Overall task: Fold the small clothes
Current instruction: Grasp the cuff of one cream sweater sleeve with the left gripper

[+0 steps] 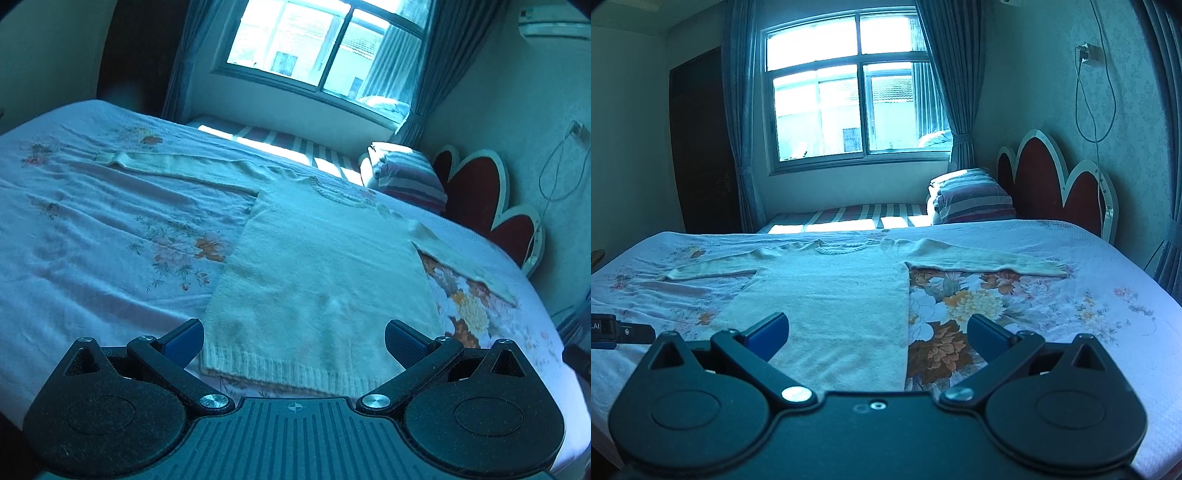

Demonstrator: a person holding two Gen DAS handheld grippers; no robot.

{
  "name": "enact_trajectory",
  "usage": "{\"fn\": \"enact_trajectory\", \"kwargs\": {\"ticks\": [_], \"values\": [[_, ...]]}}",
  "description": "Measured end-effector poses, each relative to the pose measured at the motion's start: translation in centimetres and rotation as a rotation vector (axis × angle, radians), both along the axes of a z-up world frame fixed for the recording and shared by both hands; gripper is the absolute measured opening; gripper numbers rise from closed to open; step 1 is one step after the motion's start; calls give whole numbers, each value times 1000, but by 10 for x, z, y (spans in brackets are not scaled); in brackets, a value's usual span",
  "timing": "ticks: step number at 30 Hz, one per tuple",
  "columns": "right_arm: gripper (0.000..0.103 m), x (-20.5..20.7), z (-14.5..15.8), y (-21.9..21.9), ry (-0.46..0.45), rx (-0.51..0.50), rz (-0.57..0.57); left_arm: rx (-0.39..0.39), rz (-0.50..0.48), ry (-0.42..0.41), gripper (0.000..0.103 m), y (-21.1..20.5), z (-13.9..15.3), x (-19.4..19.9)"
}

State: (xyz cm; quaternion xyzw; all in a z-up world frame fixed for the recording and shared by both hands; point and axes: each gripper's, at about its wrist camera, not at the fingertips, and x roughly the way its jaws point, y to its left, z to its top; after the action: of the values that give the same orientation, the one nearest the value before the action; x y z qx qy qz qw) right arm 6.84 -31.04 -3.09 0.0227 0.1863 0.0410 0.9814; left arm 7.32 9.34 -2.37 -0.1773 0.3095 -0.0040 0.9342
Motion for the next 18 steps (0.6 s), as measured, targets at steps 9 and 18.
{"fn": "enact_trajectory", "kwargs": {"ticks": [9,18], "values": [[103,72,7,6,3,-43,-98,-235,215,-71,102,165,-31,161],[103,184,-4,30,82,-5,-261,-468,389,11,69,318,-116,319]]}}
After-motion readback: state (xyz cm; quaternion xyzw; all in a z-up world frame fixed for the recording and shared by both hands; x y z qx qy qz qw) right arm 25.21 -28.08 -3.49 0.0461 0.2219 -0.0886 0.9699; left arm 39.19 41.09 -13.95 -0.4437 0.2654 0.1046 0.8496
